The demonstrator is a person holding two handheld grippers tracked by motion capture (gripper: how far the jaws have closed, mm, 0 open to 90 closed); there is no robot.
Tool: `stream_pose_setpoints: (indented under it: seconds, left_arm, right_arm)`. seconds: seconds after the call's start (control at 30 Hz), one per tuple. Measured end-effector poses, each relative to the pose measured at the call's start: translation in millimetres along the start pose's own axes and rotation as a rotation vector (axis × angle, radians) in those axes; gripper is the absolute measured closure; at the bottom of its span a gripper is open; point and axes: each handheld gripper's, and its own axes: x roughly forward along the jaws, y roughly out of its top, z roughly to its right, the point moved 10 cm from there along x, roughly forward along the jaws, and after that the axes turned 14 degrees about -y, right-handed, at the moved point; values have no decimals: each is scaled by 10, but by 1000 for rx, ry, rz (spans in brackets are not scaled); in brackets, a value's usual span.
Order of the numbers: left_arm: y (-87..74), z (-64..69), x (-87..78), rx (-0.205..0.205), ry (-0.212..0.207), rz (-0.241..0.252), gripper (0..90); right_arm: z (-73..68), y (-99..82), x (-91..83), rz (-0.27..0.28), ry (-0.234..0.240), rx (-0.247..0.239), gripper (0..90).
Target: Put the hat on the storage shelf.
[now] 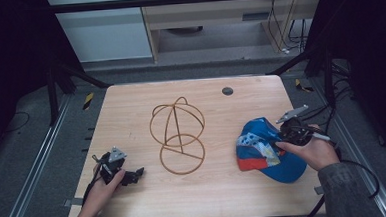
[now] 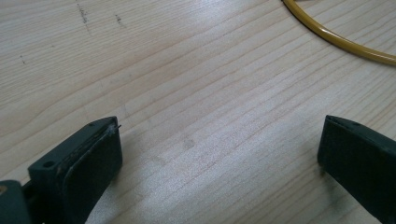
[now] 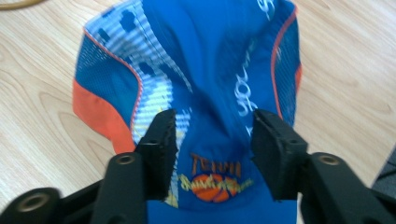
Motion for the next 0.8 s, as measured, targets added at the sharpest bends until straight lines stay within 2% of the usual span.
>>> stream_pose_setpoints:
  seconds: [0.23,0.33,0.6,0.7,0.8]
  left_arm:
    - [0,0,0,0,0,0,0]
    - [0,0,0,0,0,0,0]
    - [0,-2,-1,2,1,-1,0]
    - [0,-2,-1,2,1,-1,0]
    - [0,-1,0,1,0,0,0]
  right_arm:
    - [-46,90,48,-24,14,-45,599]
    - [-37,112,66,-36,21,-37,620]
    - [-8,152,117,-79,14,-57,646]
    - [-14,154,137,-92,19,-70,694]
    - [-22,161,160,-103,36,-68,840]
